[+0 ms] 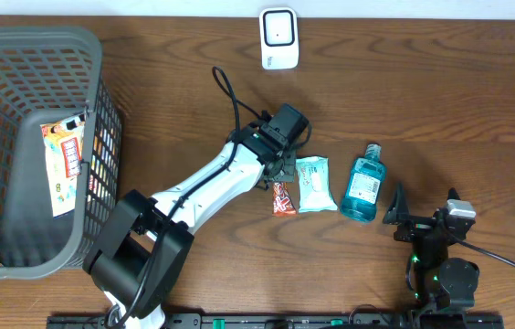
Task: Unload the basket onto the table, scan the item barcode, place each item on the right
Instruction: 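Lower the red bar left of the wipes pack and open gripper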
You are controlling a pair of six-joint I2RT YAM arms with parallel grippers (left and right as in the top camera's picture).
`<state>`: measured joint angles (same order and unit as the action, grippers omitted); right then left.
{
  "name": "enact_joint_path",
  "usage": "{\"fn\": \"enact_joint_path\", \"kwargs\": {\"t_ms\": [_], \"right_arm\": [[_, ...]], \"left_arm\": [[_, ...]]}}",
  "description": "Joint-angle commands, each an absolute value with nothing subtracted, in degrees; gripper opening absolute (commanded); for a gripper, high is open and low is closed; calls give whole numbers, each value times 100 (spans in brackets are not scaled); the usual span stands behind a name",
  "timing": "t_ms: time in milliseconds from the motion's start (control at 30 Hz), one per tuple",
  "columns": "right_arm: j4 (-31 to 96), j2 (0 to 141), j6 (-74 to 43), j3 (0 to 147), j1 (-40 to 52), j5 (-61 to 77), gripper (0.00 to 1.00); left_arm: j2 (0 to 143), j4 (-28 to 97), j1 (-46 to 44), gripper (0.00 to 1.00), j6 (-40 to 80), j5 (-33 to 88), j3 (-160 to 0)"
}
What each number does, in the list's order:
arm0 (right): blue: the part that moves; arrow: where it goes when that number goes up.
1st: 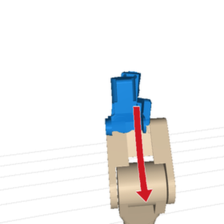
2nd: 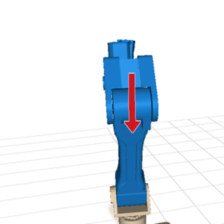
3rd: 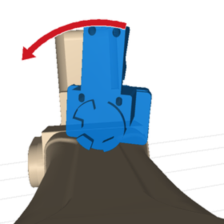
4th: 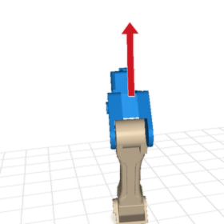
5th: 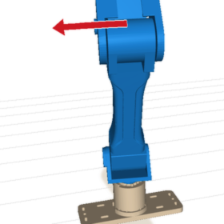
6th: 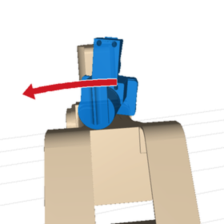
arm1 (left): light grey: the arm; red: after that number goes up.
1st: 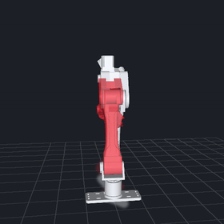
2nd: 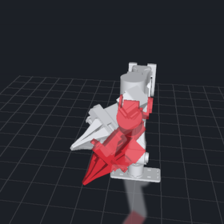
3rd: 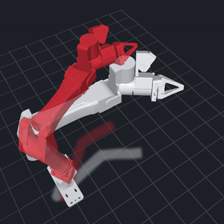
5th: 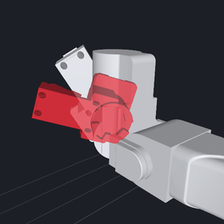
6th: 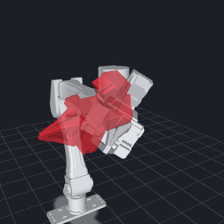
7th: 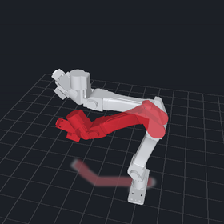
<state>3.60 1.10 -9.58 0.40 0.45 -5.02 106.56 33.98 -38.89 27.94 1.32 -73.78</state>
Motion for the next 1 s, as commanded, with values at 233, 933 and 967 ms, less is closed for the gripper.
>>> {"fn": "enact_joint_path", "kwargs": {"t_ms": [233,933,967], "right_arm": [[368,108,-893,32,75,-587,99],[368,108,-893,32,75,-589,99],[368,108,-893,32,75,-589,99]], "left_arm": [[10783,2891,-3887,7,3072,198,-6737],[10431,2600,-3894,7,2576,355,-6847],[10473,2587,-3894,7,2576,388,-6847]]}}
